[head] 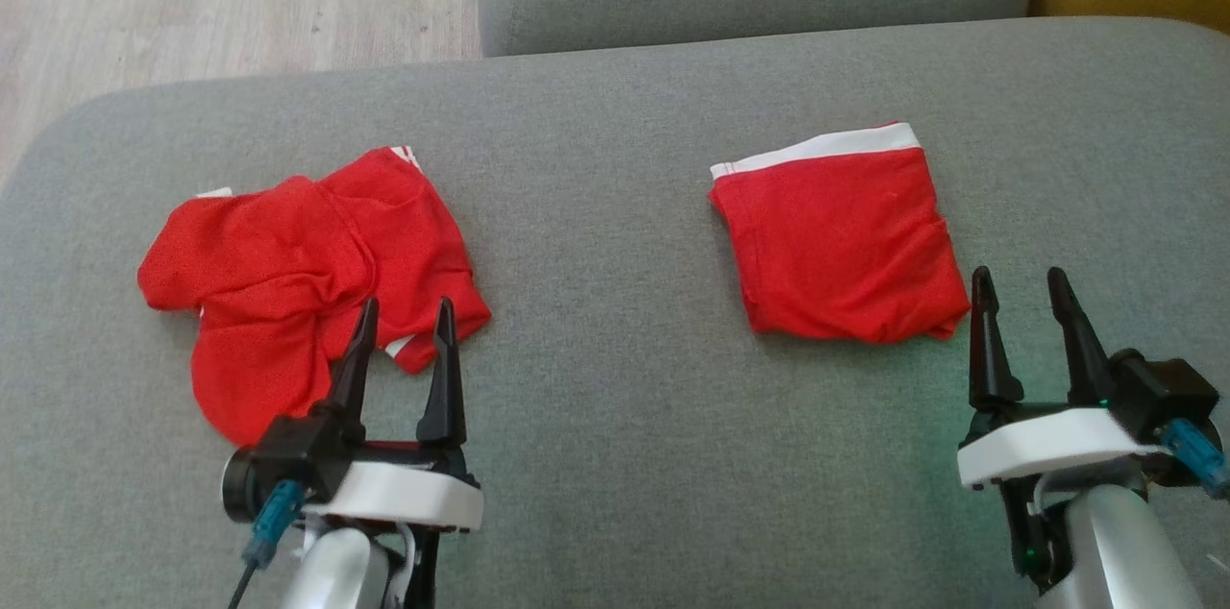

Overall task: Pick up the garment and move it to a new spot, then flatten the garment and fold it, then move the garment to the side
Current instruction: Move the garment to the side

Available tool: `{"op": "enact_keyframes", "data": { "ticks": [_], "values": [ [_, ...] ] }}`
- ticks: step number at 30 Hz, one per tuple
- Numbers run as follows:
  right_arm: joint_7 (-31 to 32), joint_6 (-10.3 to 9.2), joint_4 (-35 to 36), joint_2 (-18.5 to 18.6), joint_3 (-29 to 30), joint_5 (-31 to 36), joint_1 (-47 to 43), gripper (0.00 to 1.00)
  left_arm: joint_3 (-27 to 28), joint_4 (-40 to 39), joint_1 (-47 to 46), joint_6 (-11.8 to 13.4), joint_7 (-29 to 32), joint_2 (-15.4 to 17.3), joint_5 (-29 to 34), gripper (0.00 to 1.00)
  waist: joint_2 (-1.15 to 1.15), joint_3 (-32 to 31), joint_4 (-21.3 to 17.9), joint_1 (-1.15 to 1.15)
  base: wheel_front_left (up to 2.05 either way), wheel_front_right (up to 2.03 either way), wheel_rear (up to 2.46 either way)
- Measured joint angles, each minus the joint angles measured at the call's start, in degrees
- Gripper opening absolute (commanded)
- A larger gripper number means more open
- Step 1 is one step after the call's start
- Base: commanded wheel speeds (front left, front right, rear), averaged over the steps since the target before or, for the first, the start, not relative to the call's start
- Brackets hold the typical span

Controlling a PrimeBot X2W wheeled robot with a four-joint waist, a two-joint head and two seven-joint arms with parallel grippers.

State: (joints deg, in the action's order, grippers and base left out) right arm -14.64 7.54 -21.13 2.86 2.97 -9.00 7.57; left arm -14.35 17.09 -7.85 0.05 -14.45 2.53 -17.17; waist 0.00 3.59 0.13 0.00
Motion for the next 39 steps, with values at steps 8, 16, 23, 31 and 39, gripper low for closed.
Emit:
{"op": "enact_keyframes", "data": {
  "ticks": [8, 16, 23, 31, 39],
  "values": [
    [0.36, 0.0, -0.38, -0.09, 0.18, 1.04, 0.49, 1.0, 0.0, 0.08, 0.04, -0.08, 0.0, 0.03, 0.03, 1.0, 0.0, 0.86, 0.67, 0.0, 0.0, 0.0, 0.0],
    [6.26, 0.0, -4.94, -0.13, 6.02, 6.33, 10.9, 1.0, -0.3, 0.1, -1.48, -1.02, 0.0, 0.03, 1.14, 1.0, 0.0, 6.02, 2.39, 0.02, 0.0, 0.0, 0.0],
    [15.84, 0.0, -17.62, 0.12, 13.32, 10.4, 21.34, 1.0, -0.78, 0.13, -4.9, -1.63, 0.0, 0.01, 1.2, 1.0, 0.0, 10.66, 5.54, 0.02, 0.0, 0.0, 0.0],
    [20.92, 0.0, -27.26, 3.58, 12.1, 13.69, 27.2, 0.82, -2.03, 0.41, -5.82, -1.56, 0.0, 0.0, 0.96, 1.0, 0.0, 12.1, 7.5, 0.01, 0.0, 0.0, 0.0],
    [20.17, 0.0, -31.45, 6.53, 2.43, 10.78, 28.84, 0.0, -1.56, 0.74, -6.03, -1.07, 0.0, -0.01, 0.96, 1.0, 0.0, 10.66, 6.43, 0.0, 0.0, 0.0, 0.0]
  ]
}}
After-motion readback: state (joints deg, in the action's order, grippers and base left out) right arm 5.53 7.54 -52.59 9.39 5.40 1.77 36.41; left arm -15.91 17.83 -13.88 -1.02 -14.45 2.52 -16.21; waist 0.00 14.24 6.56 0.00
